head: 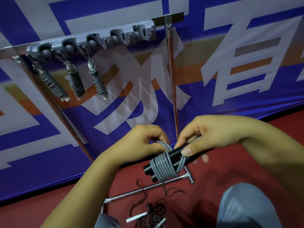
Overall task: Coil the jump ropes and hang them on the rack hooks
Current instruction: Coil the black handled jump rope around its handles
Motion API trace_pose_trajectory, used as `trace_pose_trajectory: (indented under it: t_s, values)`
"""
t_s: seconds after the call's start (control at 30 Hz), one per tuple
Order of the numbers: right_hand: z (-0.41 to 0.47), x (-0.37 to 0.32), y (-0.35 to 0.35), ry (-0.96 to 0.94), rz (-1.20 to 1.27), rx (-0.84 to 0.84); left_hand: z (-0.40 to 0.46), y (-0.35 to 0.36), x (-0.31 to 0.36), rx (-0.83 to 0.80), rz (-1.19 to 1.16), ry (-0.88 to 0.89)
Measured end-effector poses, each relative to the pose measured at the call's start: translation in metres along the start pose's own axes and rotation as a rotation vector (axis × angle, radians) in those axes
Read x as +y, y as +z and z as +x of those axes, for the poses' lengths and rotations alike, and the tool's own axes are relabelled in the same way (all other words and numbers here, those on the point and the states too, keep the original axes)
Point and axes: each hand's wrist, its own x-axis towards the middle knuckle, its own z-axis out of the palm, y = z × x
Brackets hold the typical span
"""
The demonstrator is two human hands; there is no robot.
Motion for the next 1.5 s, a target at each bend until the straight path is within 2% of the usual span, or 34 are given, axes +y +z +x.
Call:
trace_pose_trajectory:
  t_s: [0.13,0.27,0.37,0.5,0.7,0.9,1.0,1.1,1.13,1.23,1.33,1.5]
  values:
    - [0.012,0.01,0.005,0.105,-0.101,0.082,0.001,0.005,-0.001,0.079,0.19,-0.017]
    - [0.022,0.018,0.011,0.191,-0.228,0.179,0.002,0.007,0.004,0.14,0.199,-0.099]
    - [0.029,0.024,0.015,0.233,-0.285,0.341,0.004,0.009,0.007,0.215,0.164,-0.225]
    - [0.032,0.032,0.021,0.214,-0.326,0.62,0.004,0.017,0.009,0.354,-0.13,-0.384]
    - [0.034,0.041,0.032,-0.001,-0.354,0.791,-0.005,0.025,0.014,0.402,-0.641,-0.456]
    - [0.038,0.043,0.033,-0.211,-0.385,0.985,-0.001,0.018,0.009,0.277,-1.238,-0.544]
    - [0.041,0.041,0.033,-0.283,-0.434,1.041,0.003,0.02,0.004,0.042,-1.537,-0.605]
    - [0.041,0.04,0.033,-0.317,-0.498,1.056,0.006,0.024,0.0,-0.213,-1.824,-0.482]
    - [0.04,0.04,0.032,-0.326,-0.516,1.065,0.008,0.026,-0.001,-0.241,-1.858,-0.438]
    - [0.037,0.037,0.031,-0.357,-0.528,1.089,0.01,0.031,-0.001,-0.226,-1.799,-0.325]
    - [0.034,0.033,0.033,-0.383,-0.49,1.095,0.013,0.033,-0.002,-0.131,-1.66,-0.312]
    - [0.026,0.022,0.038,-0.354,-0.187,1.092,0.013,0.029,0.005,0.011,-1.475,-0.295]
